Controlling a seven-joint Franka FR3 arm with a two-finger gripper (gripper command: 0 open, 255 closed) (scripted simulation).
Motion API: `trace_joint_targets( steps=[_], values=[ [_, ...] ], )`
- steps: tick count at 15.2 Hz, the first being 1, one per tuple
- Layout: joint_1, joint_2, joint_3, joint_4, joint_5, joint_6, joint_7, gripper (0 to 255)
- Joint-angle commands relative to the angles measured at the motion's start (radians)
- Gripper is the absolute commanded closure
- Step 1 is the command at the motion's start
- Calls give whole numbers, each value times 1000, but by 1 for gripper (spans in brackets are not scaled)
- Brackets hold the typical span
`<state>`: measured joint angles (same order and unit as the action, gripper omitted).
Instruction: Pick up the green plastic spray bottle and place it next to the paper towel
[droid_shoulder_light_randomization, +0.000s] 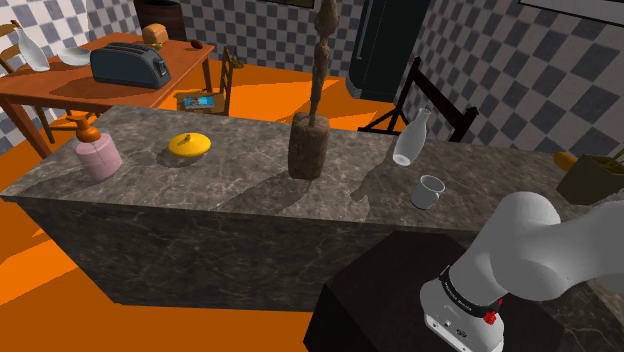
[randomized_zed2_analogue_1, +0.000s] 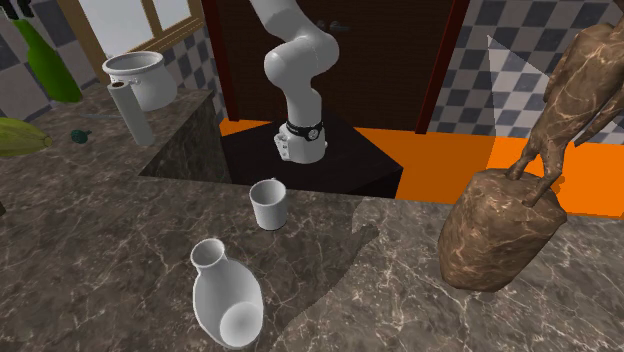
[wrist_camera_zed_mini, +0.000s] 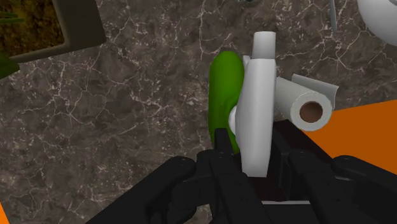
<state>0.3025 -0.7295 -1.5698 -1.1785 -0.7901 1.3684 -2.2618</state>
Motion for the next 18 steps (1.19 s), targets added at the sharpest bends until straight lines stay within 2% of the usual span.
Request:
trace_joint_targets(
  steps=[1, 9, 18],
  values=[
    [-35, -5, 15, -54, 2, 31, 13, 255],
    [-121, -35, 38, -208, -11, 130, 50, 255],
    [-179, -72, 35, -345, -40, 229, 85, 255]
  ],
)
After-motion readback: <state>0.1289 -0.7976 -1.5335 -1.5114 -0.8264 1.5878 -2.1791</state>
